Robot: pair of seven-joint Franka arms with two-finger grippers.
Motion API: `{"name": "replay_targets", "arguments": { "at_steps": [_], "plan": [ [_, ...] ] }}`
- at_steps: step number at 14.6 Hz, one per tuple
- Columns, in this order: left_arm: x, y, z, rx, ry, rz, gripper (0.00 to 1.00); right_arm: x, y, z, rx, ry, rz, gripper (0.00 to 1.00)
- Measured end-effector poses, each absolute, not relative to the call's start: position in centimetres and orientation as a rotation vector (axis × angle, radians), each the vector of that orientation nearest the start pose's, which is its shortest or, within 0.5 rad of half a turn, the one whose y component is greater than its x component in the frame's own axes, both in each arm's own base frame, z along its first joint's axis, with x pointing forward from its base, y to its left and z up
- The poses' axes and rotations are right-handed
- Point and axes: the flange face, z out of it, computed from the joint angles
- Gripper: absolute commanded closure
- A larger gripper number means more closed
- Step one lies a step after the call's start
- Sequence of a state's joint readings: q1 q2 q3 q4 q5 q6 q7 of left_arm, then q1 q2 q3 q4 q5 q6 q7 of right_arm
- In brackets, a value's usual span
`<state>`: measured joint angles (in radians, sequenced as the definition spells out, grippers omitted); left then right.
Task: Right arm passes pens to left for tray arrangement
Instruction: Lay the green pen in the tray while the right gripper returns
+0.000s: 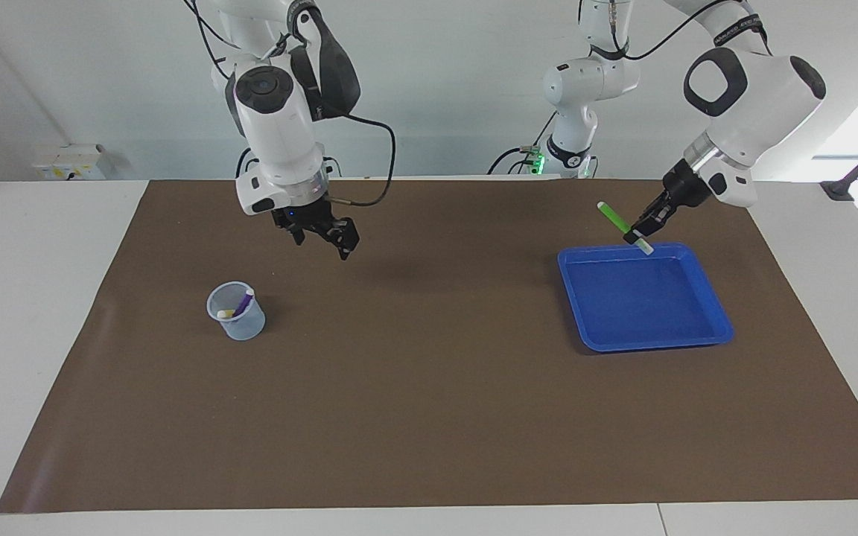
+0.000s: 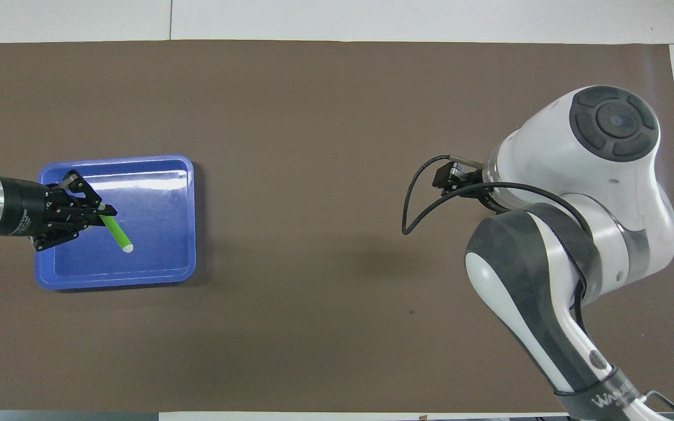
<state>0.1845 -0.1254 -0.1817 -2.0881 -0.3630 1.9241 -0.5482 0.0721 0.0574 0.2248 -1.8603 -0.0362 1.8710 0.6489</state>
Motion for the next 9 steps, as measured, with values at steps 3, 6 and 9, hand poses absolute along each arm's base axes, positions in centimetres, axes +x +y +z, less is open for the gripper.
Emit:
{"name": "replay_targets", "arguments": {
  "at_steps": [3, 6, 9],
  "plan": [
    [53.8, -2.1, 43.1, -3.246, -0.840, 0.183, 1.00, 56.4, 11.4, 46.6, -3.246, 0.405, -0.017, 0.02],
    [56.2, -2.9, 38.2, -3.262, -0.532, 0.160, 1.00, 58.2, 5.6, 45.2, -3.257, 0.324, -0.077, 0.06],
    [57.9, -4.9, 34.0, -3.231, -0.207, 0.142, 1.00, 59.3, 2.8, 43.3, -3.254, 0.282, -0.130, 0.11]
  ]
}}
